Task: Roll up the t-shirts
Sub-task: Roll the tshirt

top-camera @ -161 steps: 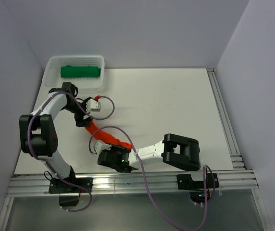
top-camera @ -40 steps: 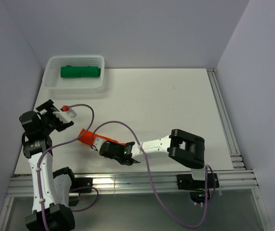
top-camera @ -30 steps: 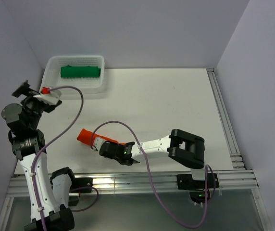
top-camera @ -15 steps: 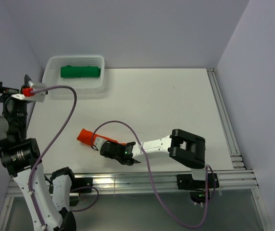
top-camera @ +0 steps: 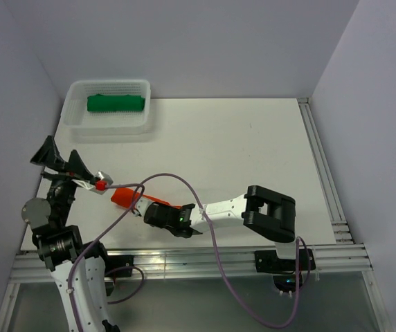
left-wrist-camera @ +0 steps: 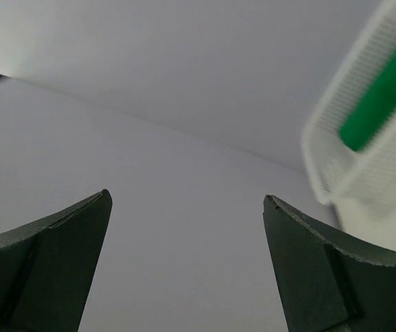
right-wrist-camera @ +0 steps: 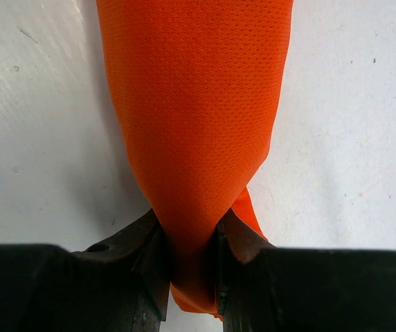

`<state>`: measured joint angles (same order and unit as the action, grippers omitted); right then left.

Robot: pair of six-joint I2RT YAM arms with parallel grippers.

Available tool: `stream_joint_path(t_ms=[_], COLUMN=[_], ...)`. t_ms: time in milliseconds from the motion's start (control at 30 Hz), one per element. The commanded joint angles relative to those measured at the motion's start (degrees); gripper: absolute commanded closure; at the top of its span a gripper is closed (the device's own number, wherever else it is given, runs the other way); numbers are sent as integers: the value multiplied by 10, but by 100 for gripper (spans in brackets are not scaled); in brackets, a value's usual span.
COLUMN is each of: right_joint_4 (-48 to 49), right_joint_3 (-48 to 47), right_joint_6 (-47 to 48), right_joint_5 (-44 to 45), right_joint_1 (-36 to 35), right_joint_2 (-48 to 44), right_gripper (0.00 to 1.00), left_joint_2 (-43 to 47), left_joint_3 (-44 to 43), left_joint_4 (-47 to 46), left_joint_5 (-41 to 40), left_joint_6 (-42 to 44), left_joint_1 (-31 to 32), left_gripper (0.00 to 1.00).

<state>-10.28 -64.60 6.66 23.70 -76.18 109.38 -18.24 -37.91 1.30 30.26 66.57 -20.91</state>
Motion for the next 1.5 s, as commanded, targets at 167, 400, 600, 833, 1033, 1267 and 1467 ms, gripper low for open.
stream_joint_path(t_ms=[167, 400, 600, 833, 1033, 1267, 1467], right_joint_4=[-91, -93, -107, -121, -157, -163, -159], right_joint_3=[32, 29, 10, -22, -75, -96, -93], right_joint_6=[-42, -43, -52, -53, -37, -31, -29], right_joint_5=[-116, -116, -131, -121, -103, -129, -143], right_joint_1=[3, 2, 27, 66, 103, 152, 162], right_joint_2=[65, 71, 92, 108, 153, 158, 149], right_gripper=[100, 100, 100, 100, 100, 100, 100], left_joint_2=[0, -14, -20, -28, -30, -136, -188], left_joint_3=[160, 212, 234, 266, 272, 299, 313], left_joint_4=[38, -71, -15, -111, -113, -188, -167], left_joint_5=[-7, -106, -76, -51, -25, 90, 104], left_joint_6=[9, -48, 8, -29, 22, 77, 174], left_joint_1=[6, 49, 57, 58, 58, 69, 81], left_gripper=[2, 2, 0, 1, 0, 1, 1])
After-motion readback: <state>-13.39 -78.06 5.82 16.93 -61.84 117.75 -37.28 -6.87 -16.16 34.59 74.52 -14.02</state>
